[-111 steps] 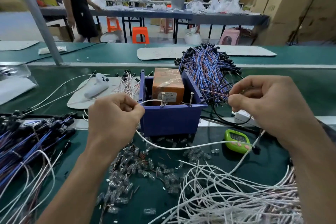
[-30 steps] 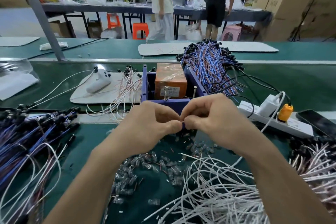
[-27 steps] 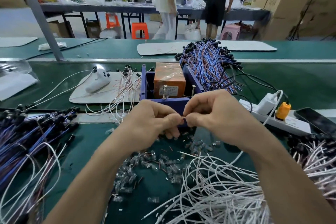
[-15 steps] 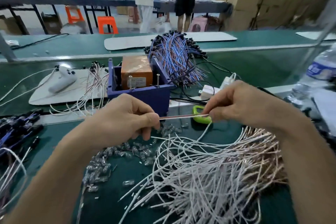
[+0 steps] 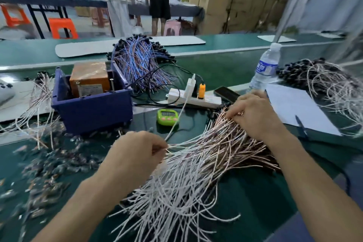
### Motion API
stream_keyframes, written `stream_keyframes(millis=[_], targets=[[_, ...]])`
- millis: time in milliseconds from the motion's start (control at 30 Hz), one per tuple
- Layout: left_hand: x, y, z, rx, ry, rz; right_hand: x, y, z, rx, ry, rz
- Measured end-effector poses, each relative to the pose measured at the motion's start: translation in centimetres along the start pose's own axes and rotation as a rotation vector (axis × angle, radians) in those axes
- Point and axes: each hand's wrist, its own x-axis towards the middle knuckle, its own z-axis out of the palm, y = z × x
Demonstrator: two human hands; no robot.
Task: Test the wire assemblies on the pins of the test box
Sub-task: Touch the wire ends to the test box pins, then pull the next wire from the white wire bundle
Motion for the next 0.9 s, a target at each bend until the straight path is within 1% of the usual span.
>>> stream_keyframes(millis=[33,67,167,267,367,433,533,633,767,833,900], targets=[[-0.1,0.2,0.5,0.023,0.051,0.02,-0.3,0.4,0.6,-0.01,0.007,0.006],[-0.3,0.5,0.9,0.019,0.068,0.031,-0.5,0.6,1.1,-0.007,0.002,0.015],[-0.5,0.8,1.4,-0.033,0.059,0.038,-0.9,0.5,2.0,0.049,0.018,0.073],[-0.1,0.4,0.5,-0.224,0.075,0.014,-1.1,-1.5,2.3,0.122,0.082,0.093],[0.3,-0.4,-2.0,-0.413,0.148,0.003,-1.3,-6.0,2.3,0.352,0.044,0.048],[0.4,-1.3,-4.2,-0.433,0.163,-0.015,-1.2,-10.0,2.6,0.503,-0.035,-0.013],[0.1,-3.4,-7.0,-0.323,0.135,-0.104,-0.3,-16.1,3.4,0.602,-0.142,-0.142],[-1.0,-5.9,-8.8,-0.123,0.126,-0.225,0.9,-21.6,4.7,0.62,-0.235,-0.224],[-4.4,-9.4,-10.4,0.071,0.237,-0.447,2.0,-27.4,7.1,0.661,-0.393,-0.272],[-6.9,-11.6,-11.2,0.122,0.297,-0.569,2.0,-30.1,8.0,0.656,-0.446,-0.332],[-9.7,-13.9,-11.9,0.144,0.322,-0.694,1.9,-32.7,8.7,0.629,-0.511,-0.411]])
